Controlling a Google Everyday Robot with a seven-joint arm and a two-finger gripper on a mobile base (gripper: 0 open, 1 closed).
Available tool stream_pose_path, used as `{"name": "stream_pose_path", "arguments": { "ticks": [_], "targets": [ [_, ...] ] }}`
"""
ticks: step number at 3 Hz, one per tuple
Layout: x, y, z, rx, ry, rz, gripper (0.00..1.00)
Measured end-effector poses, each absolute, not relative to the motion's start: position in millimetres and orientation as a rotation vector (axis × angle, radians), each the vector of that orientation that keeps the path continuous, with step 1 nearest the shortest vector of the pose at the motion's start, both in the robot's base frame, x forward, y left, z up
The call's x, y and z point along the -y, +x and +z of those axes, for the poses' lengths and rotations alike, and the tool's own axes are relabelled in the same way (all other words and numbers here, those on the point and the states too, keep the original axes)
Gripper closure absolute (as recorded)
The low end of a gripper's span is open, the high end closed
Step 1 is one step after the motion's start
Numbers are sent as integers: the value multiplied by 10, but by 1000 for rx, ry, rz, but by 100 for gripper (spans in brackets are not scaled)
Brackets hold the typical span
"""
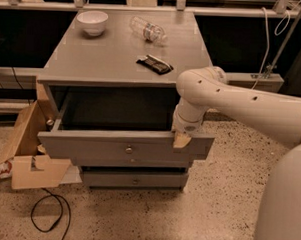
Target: Open top drawer
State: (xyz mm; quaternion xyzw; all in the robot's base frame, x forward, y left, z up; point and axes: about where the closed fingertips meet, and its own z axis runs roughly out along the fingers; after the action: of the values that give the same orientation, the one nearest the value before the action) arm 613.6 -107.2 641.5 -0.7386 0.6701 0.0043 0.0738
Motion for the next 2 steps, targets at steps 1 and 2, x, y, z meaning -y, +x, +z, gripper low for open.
{"name": "stream_pose_path", "arguments": {
  "ticks": [1, 2],
  "targets": [
    [1106, 6126, 6365, -2026, -2223, 43, 28],
    [1153, 6006, 6294, -2059, -2245, 87, 5]
  ]
}}
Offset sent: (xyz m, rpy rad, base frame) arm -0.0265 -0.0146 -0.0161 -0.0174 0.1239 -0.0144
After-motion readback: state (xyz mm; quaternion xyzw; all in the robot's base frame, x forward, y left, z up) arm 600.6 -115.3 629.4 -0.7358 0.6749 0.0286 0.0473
